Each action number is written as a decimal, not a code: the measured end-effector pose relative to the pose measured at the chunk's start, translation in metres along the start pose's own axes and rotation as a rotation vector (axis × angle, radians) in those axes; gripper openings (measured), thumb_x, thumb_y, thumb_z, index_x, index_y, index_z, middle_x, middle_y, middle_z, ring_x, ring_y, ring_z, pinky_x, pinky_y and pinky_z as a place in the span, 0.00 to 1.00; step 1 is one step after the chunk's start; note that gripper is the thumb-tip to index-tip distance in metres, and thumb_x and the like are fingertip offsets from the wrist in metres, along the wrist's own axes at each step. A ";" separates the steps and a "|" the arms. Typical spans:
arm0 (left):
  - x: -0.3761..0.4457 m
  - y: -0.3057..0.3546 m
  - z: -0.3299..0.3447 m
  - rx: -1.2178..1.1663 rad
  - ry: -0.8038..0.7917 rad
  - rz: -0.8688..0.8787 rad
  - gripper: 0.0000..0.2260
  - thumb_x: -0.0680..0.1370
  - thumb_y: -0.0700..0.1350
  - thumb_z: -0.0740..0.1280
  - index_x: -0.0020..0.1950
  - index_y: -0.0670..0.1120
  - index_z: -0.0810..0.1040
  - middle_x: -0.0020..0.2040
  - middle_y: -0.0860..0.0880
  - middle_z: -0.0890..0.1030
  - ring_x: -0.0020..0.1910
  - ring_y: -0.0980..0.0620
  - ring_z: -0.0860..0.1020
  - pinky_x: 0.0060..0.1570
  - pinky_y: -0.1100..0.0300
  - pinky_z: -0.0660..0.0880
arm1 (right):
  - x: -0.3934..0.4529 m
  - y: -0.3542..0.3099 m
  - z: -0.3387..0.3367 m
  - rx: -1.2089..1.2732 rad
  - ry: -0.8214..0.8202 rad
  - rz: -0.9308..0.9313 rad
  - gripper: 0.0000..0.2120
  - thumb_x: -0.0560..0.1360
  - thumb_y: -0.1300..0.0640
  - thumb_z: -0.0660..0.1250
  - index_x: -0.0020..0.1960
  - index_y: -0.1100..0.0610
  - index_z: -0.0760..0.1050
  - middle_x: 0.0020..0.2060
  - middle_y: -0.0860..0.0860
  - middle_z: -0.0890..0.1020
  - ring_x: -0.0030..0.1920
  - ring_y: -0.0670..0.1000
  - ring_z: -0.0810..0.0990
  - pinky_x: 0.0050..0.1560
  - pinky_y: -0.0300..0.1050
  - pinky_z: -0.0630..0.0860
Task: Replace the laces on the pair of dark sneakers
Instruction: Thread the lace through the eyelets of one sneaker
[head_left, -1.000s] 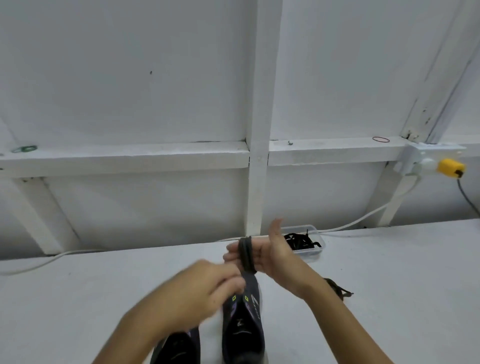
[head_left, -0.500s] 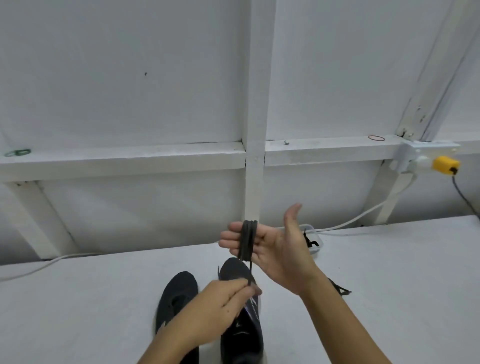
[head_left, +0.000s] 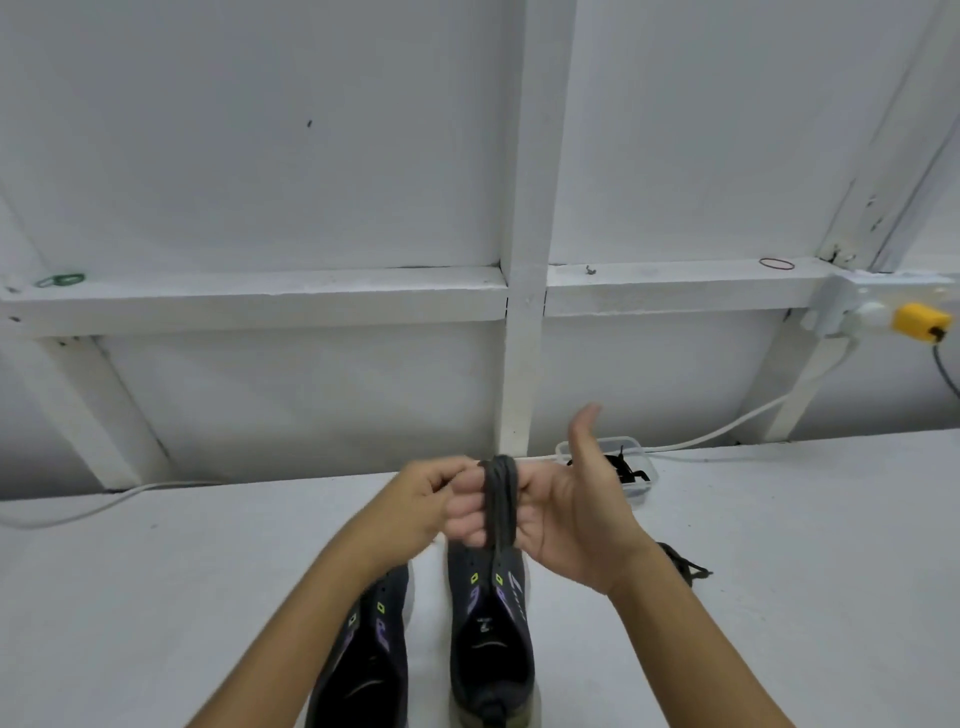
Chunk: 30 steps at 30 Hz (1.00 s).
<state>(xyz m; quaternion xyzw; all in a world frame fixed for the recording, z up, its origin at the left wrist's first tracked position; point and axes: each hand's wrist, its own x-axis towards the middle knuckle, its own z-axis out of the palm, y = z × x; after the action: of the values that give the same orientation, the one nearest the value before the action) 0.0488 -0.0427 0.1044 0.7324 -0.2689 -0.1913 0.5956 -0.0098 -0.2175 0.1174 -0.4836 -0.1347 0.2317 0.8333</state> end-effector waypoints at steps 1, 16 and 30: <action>-0.005 -0.009 0.010 0.000 0.031 -0.041 0.09 0.77 0.52 0.66 0.40 0.57 0.85 0.34 0.56 0.80 0.37 0.56 0.76 0.40 0.61 0.72 | 0.001 -0.003 -0.002 0.024 0.040 -0.049 0.58 0.64 0.18 0.42 0.56 0.65 0.84 0.53 0.65 0.85 0.54 0.61 0.85 0.55 0.49 0.82; -0.008 0.036 -0.016 0.515 0.014 0.190 0.02 0.71 0.46 0.79 0.42 0.53 0.88 0.37 0.54 0.80 0.37 0.58 0.77 0.40 0.68 0.70 | 0.009 0.036 -0.002 -0.195 0.080 0.130 0.56 0.58 0.13 0.47 0.53 0.57 0.86 0.52 0.61 0.86 0.55 0.58 0.85 0.55 0.44 0.80; -0.031 -0.036 0.033 -0.545 -0.010 -0.166 0.12 0.77 0.48 0.72 0.55 0.41 0.84 0.39 0.41 0.80 0.39 0.42 0.80 0.47 0.53 0.79 | -0.023 0.038 -0.015 -0.143 0.178 0.129 0.15 0.76 0.48 0.68 0.39 0.57 0.84 0.33 0.55 0.85 0.30 0.50 0.83 0.35 0.39 0.79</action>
<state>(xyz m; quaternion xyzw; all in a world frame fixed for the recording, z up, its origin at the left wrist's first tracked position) 0.0106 -0.0434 0.0612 0.5638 -0.1497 -0.3080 0.7516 -0.0323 -0.2240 0.0771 -0.5682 -0.0453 0.2307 0.7886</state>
